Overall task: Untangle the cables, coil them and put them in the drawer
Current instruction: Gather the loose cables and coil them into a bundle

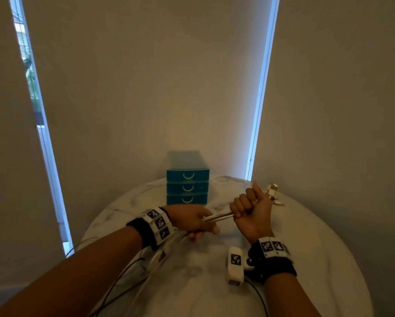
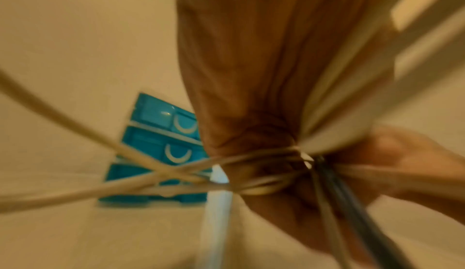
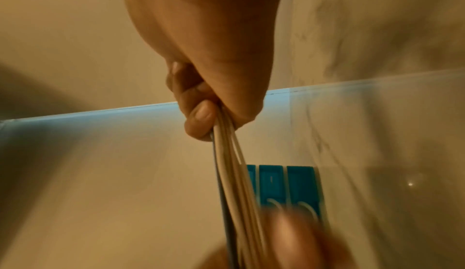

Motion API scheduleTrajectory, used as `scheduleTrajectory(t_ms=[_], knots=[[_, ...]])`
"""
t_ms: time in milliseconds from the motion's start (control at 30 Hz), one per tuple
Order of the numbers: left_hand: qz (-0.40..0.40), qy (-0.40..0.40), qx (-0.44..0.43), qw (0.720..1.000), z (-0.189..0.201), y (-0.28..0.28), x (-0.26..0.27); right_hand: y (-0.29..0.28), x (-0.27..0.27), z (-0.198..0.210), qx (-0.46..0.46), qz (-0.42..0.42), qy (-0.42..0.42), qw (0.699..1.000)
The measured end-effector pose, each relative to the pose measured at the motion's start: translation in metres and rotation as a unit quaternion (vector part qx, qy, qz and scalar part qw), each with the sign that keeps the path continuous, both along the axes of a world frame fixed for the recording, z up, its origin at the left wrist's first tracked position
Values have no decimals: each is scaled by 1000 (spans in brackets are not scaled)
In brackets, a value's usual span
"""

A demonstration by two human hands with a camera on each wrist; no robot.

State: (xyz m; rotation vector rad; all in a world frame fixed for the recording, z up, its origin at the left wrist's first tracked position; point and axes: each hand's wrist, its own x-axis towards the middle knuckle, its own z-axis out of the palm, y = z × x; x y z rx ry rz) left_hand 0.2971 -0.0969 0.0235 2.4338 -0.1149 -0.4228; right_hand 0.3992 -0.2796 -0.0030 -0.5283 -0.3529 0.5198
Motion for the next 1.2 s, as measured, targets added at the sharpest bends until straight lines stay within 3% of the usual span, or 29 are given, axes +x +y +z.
scheduleTrajectory(t_ms=[200,333,433,533,667,733,767,800,833,900,933,1000,1067,1200], knots=[[31,115,-3,993,23,72,-38,-1,9,5,-1,-4,17,1000],[55,165,18,985,17,125,-64,-15,21,1,28,-17,78,996],[88,81,42,992,14,163,-85,-19,23,-5,19,-9,88,996],[78,-30,197,977,31,186,-97,-4,11,-1,-10,12,40,999],[123,-213,337,909,72,215,-95,25,-12,14,-22,45,-23,999],[144,-304,401,852,71,222,-93,35,-19,14,-36,46,-38,998],[147,-299,440,834,58,226,-90,37,-20,12,-43,37,-41,998],[136,-257,460,839,40,227,-87,35,-18,10,-45,28,-39,998],[125,-190,452,863,20,228,-86,31,-15,7,-42,19,-30,998],[132,-73,349,925,-8,230,-93,20,-8,0,-33,1,-3,999],[142,-47,301,942,-16,232,-99,14,-5,-3,-29,-4,8,1000],[168,-41,275,946,-25,240,-104,7,-1,-4,-20,-12,17,1000],[193,-38,331,923,-27,246,-105,6,1,-1,-12,-16,16,1000],[249,-95,498,825,-4,252,-101,18,-4,1,-27,-21,-6,999]])
